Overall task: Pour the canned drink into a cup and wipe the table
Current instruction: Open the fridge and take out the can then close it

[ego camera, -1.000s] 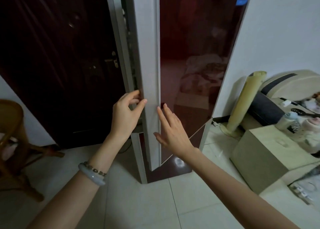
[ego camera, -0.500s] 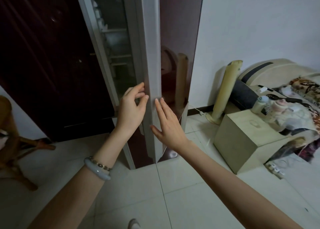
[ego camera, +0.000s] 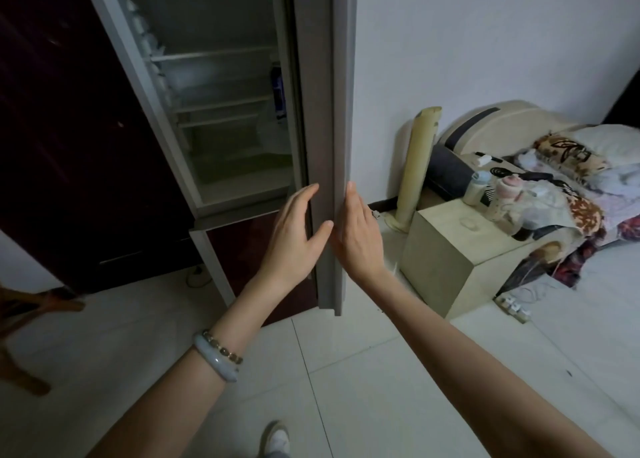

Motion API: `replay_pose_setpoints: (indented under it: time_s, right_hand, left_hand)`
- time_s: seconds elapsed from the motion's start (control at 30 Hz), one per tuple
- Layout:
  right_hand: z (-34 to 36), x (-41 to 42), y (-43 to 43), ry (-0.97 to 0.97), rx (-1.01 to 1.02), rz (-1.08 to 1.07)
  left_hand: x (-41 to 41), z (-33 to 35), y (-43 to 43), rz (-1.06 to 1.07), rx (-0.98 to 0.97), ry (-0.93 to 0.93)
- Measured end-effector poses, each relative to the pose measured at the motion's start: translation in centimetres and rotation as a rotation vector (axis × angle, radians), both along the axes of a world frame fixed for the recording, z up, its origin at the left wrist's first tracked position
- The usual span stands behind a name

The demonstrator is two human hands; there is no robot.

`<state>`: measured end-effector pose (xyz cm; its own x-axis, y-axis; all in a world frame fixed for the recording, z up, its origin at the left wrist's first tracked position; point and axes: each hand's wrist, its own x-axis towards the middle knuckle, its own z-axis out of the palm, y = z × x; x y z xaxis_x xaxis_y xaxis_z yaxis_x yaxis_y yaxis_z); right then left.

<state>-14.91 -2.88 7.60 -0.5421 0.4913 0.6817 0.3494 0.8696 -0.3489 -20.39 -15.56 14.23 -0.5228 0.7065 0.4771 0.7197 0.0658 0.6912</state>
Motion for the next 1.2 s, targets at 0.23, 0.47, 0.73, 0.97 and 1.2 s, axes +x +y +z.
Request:
replay_pose_setpoints:
  time_s: [0.23, 0.47, 0.73, 0.97, 1.2]
  right_hand:
    - [-0.4, 5.2, 4.2, -0.063, 0.150, -0.082]
    - [-0.6, 9.7, 9.1, -0.202, 0.433, -0.315]
    - [-0.4, 12.9, 14.7, -0.406, 0.533, -0.376]
    - [-0.7, 14.3, 19.0, -0.407, 0.467, -0.482]
    - [-0.3, 14.8, 24.4, -0.448, 0.313, -0.594]
  left_hand:
    - [-1.3, -3.4, 1.4, 0.073, -0.251, 0.127]
    - [-0.5, -4.5, 6.7, 0.011, -0.373, 0.173]
    - [-1.3, -1.5, 14.0, -0.011, -0.169, 0.222]
    - [-3.7, 1.5, 20.1, 0.016, -0.104, 0.473]
    - [-4.8, 2.3, 26.3, -0.058, -0.127, 0.630]
